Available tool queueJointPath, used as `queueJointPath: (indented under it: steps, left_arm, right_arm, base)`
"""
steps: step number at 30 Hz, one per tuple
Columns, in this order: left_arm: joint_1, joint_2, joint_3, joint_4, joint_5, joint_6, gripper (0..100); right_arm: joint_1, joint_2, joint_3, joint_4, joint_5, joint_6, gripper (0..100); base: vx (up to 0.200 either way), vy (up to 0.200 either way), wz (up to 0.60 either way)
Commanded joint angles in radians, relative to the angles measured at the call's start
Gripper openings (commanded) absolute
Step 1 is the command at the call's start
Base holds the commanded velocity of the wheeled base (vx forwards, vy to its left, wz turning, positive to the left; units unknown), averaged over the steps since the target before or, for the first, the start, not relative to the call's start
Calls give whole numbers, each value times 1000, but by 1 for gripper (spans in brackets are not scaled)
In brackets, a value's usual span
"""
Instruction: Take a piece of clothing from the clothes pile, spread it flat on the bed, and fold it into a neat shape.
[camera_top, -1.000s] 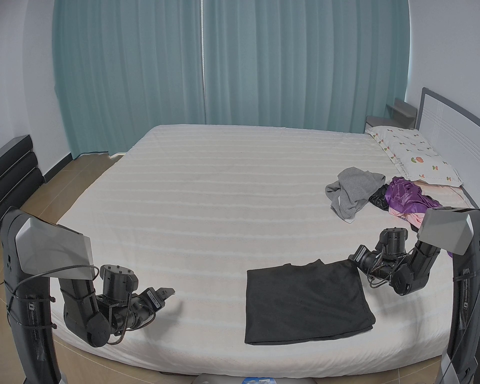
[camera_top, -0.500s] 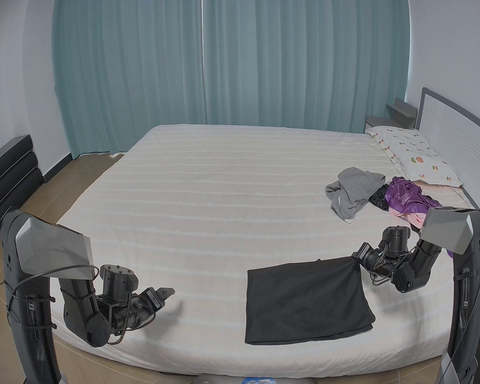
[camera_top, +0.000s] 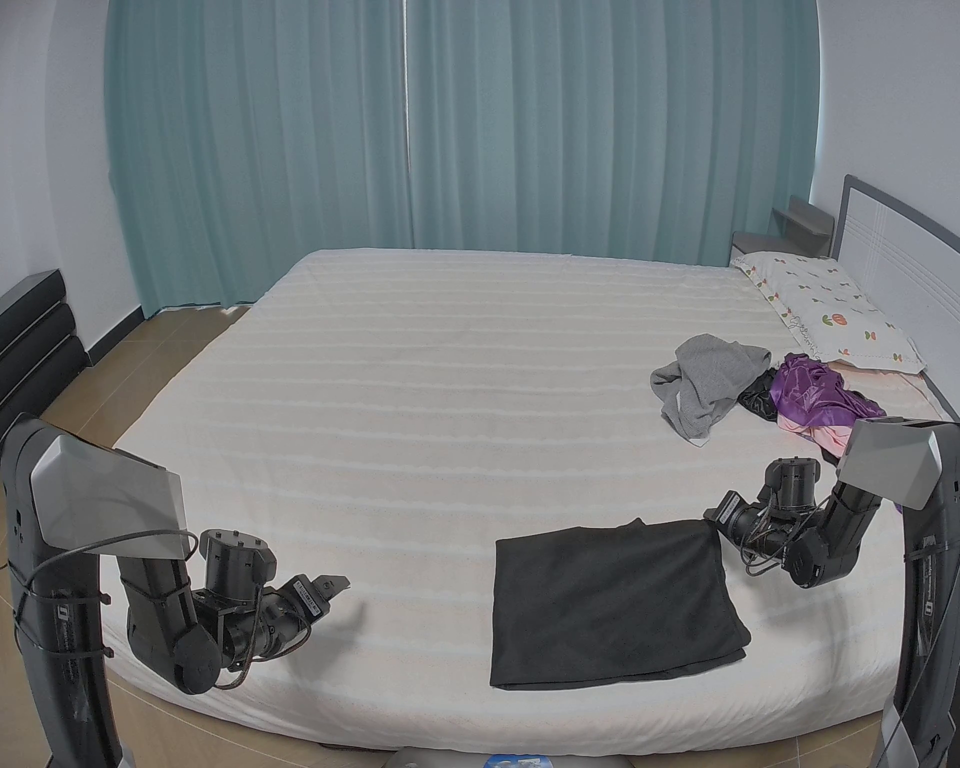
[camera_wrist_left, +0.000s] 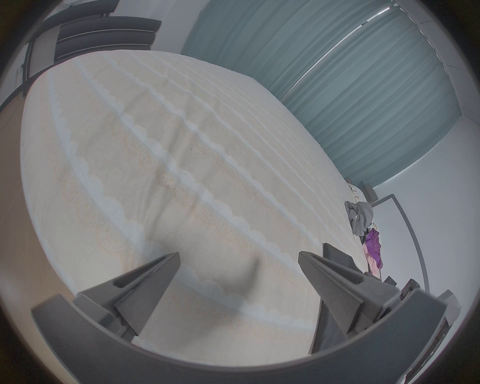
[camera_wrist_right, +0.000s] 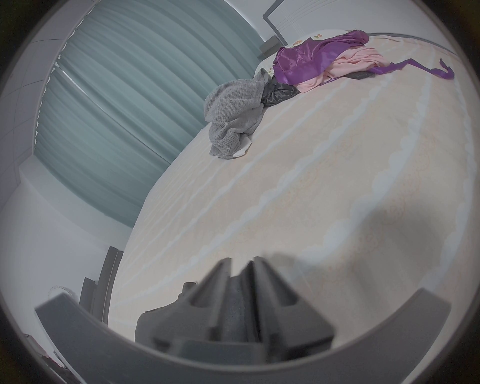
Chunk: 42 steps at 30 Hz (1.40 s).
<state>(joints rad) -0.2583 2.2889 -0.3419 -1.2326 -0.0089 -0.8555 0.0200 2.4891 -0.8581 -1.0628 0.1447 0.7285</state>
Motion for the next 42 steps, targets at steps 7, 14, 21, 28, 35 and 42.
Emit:
queueJointPath:
  steps: [7, 14, 21, 28, 35, 42]
  left_arm:
    - [1, 1, -2, -1, 0, -2, 100]
    - [1, -2, 0, -1, 0, -5, 100]
    - [1, -2, 0, -1, 0, -2, 100]
    - [1, -2, -3, -1, 0, -2, 100]
    - [1, -2, -8, -1, -2, -2, 100]
    - [1, -2, -9, -1, -2, -2, 100]
  right_arm:
    - [-11, -12, 33, -3, 19, 11, 100]
    - [-28, -42, 67, -23, 50, 101, 100]
    - [-25, -32, 85, -66, 47, 100, 100]
    - [-25, -26, 100, -97, 47, 97, 100]
    - [-25, -26, 100, -95, 47, 95, 100]
    - [-23, -24, 100, -95, 46, 95, 100]
  base:
    - [0, 0, 0]
    - [0, 0, 0]
    - [0, 0, 0]
    - [-171, 0, 0]
    - [0, 0, 0]
    - [0, 0, 0]
